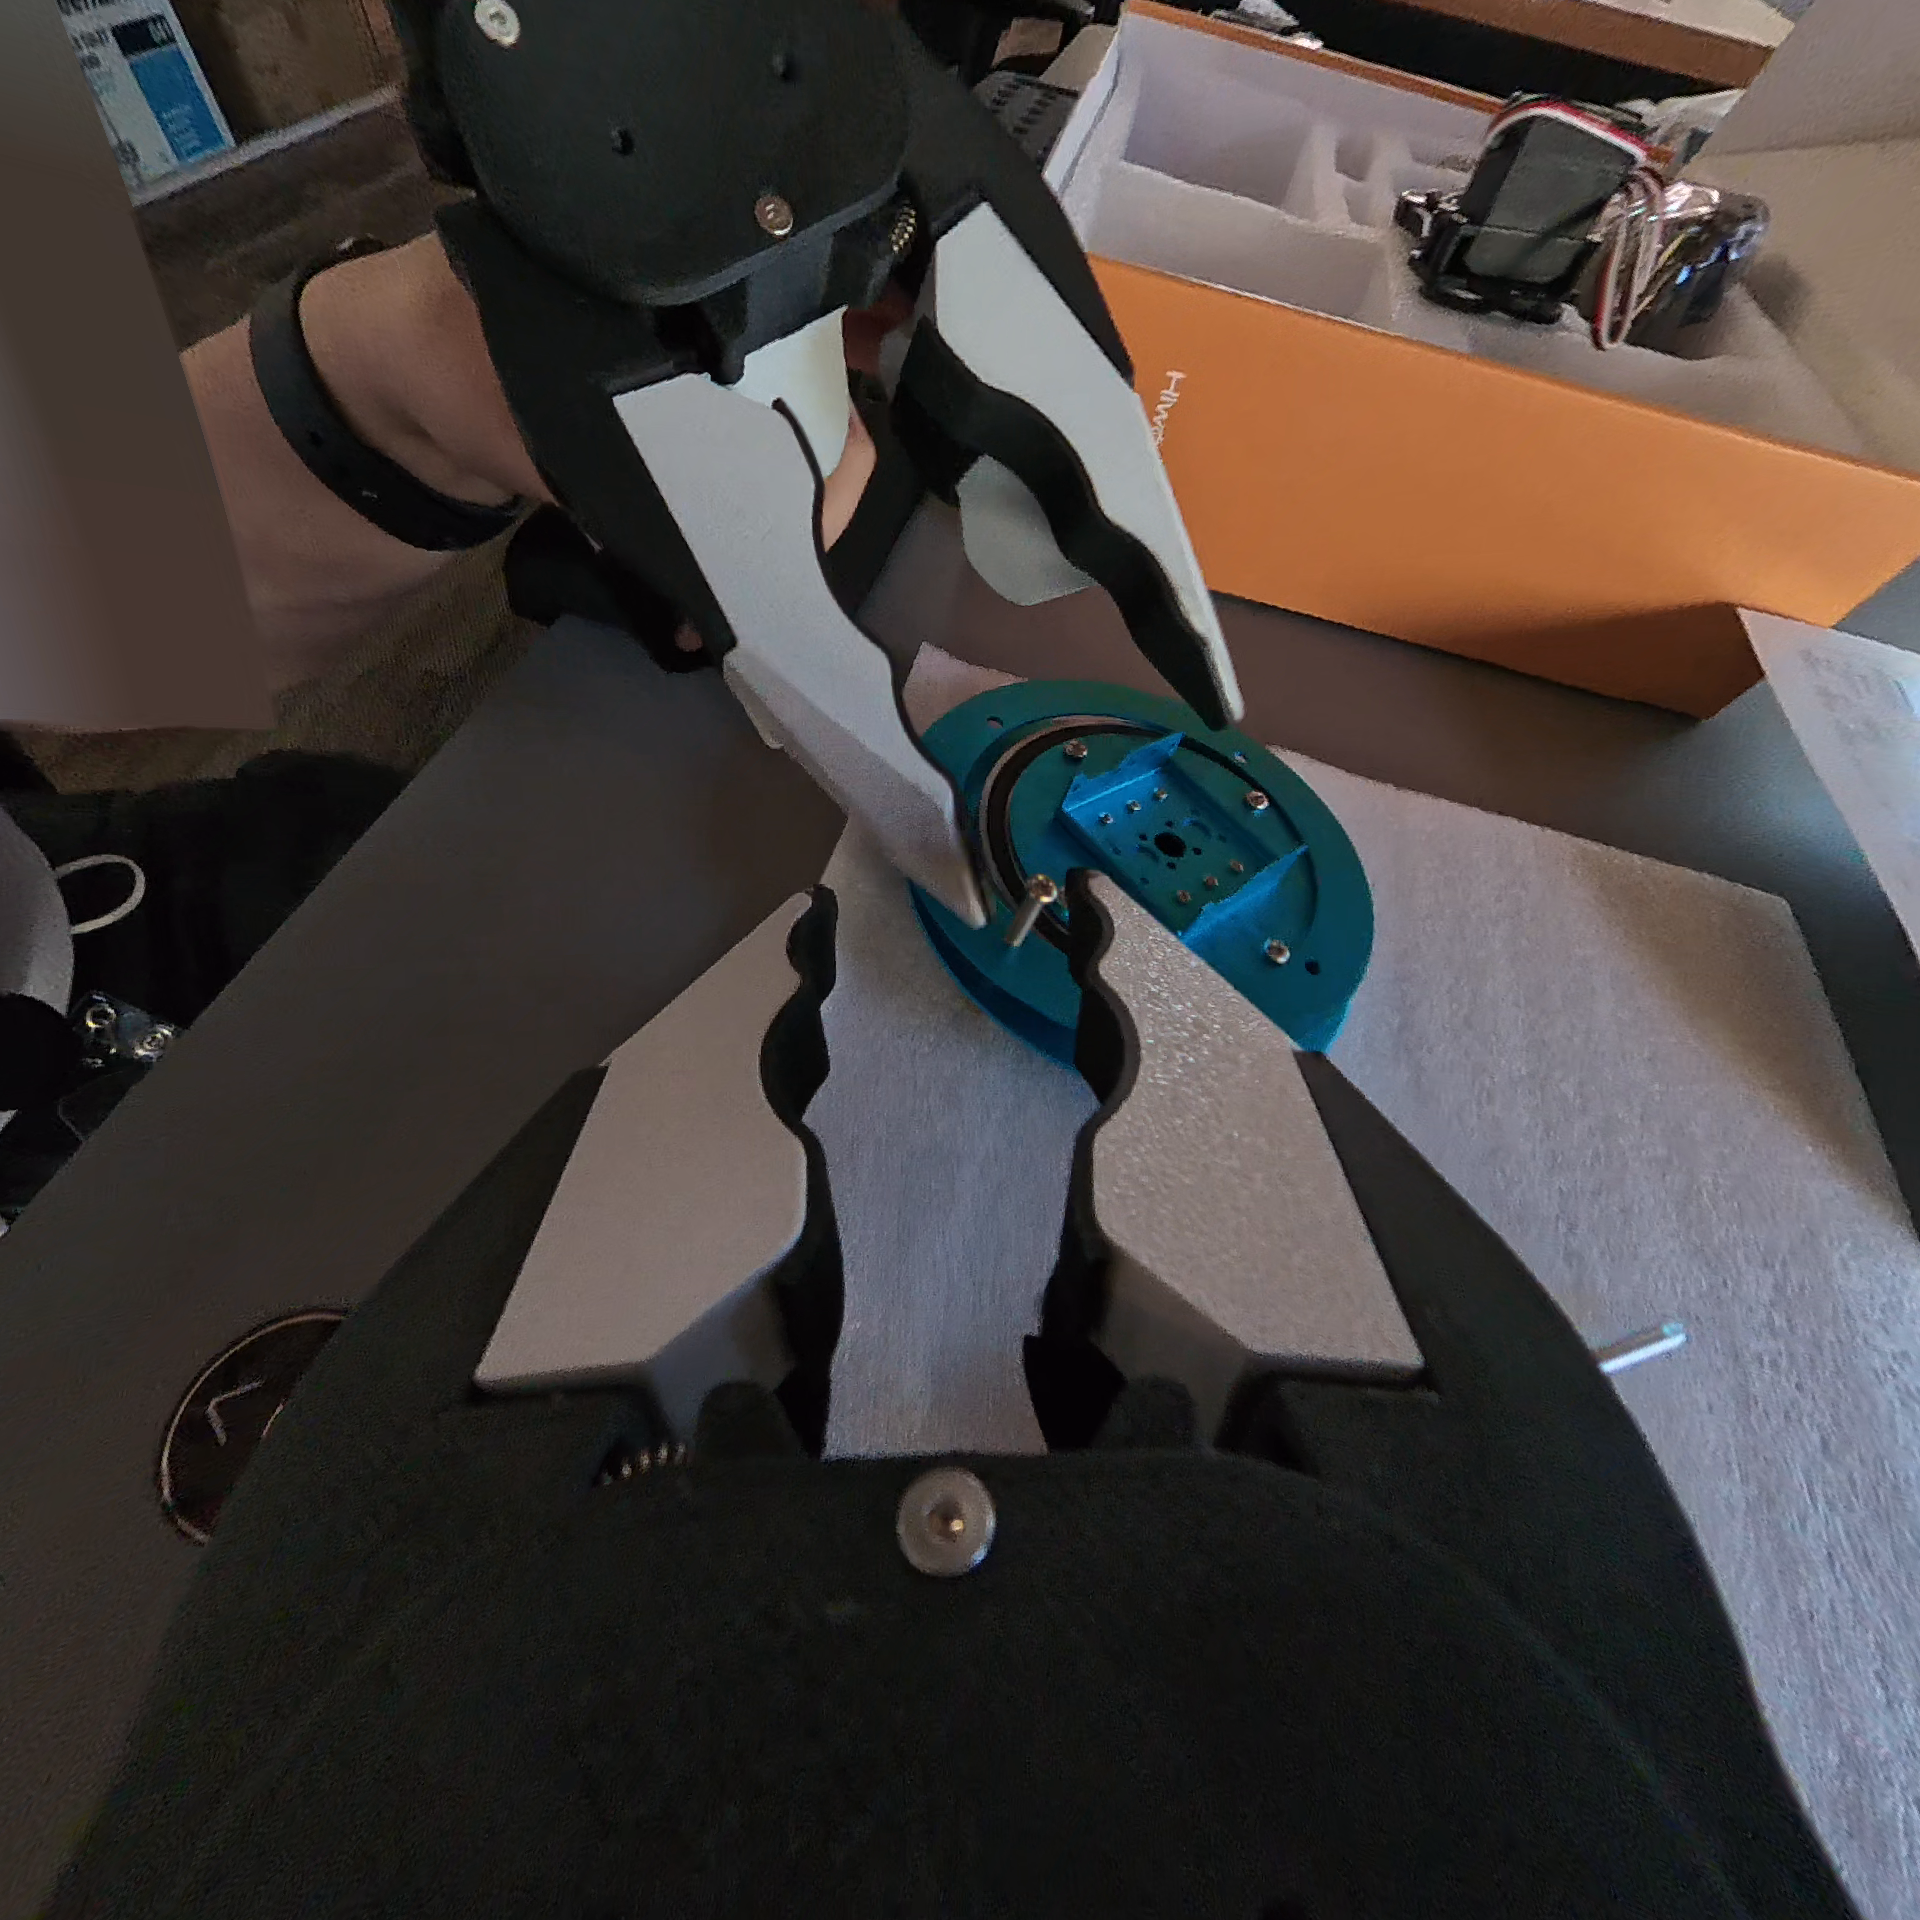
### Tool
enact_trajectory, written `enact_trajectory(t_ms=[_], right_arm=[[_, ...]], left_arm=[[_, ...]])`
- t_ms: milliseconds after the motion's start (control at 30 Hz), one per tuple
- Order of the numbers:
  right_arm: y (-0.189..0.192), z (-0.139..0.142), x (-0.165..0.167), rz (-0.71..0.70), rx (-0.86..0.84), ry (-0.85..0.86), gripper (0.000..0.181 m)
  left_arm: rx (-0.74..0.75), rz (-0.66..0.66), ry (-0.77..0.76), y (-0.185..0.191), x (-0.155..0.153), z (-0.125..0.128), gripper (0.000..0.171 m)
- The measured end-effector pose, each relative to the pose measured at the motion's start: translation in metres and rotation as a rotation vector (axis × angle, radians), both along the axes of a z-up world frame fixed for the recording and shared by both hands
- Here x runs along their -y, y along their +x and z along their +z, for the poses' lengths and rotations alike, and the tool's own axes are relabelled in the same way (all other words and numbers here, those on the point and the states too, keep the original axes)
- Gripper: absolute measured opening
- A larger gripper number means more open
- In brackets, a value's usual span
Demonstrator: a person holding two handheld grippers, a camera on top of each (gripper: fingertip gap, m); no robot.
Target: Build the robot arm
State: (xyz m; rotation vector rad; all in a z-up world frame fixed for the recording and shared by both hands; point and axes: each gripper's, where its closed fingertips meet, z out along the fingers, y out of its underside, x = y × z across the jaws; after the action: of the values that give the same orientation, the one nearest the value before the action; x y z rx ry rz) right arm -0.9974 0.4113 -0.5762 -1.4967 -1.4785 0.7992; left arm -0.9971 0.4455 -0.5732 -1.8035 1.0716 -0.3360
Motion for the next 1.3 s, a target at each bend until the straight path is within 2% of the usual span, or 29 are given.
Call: enact_trajectory(t_ms=[133, 267, 367, 467, 567, 733, 833, 967, 1133, 1300], right_arm=[[-0.004, -0.009, 0.003, 0.025, 0.05, -0.003, 0.044], [0.007, -0.004, 0.002, 0.005, 0.015, -0.003, 0.035], [0.007, 0.003, -0.002, -0.01, -0.019, -0.006, 0.039], [-0.003, -0.001, 0.0, 0.017, 0.02, 0.013, 0.044], [-0.005, -0.01, 0.002, 0.024, 0.072, 0.008, 0.045], [0.007, -0.005, 0.001, -0.006, 0.027, -0.003, 0.037], [0.003, -0.002, -0.002, -0.013, 0.015, 0.005, 0.042], [-0.006, -0.007, 0.001, 0.021, 0.06, 0.011, 0.045], [0.007, -0.004, 0.0, -0.007, 0.029, -0.006, 0.037], [0.0, -0.001, -0.002, 0.002, 0.018, 0.003, 0.046]], left_arm=[[-0.01, 0.002, 0.005, 0.001, -0.001, 0.0, 0.064], [-0.017, 0.038, 0.006, -0.014, -0.004, -0.002, 0.063], [0.023, 0.008, -0.01, -0.011, 0.0, 0.001, 0.063], [0.021, -0.006, 0.001, -0.002, -0.001, 0.002, 0.063], [-0.017, 0.011, 0.011, -0.002, -0.006, -0.002, 0.065], [-0.004, 0.044, 0.003, -0.017, -0.007, -0.001, 0.062], [0.032, 0.009, -0.005, -0.011, -0.003, 0.005, 0.062], [0.003, 0.001, 0.004, -0.002, -0.005, 0.002, 0.063], [-0.022, 0.063, 0.004, -0.023, -0.012, -0.002, 0.062], [0.052, -0.023, -0.006, -0.002, 0.0, 0.008, 0.063]])
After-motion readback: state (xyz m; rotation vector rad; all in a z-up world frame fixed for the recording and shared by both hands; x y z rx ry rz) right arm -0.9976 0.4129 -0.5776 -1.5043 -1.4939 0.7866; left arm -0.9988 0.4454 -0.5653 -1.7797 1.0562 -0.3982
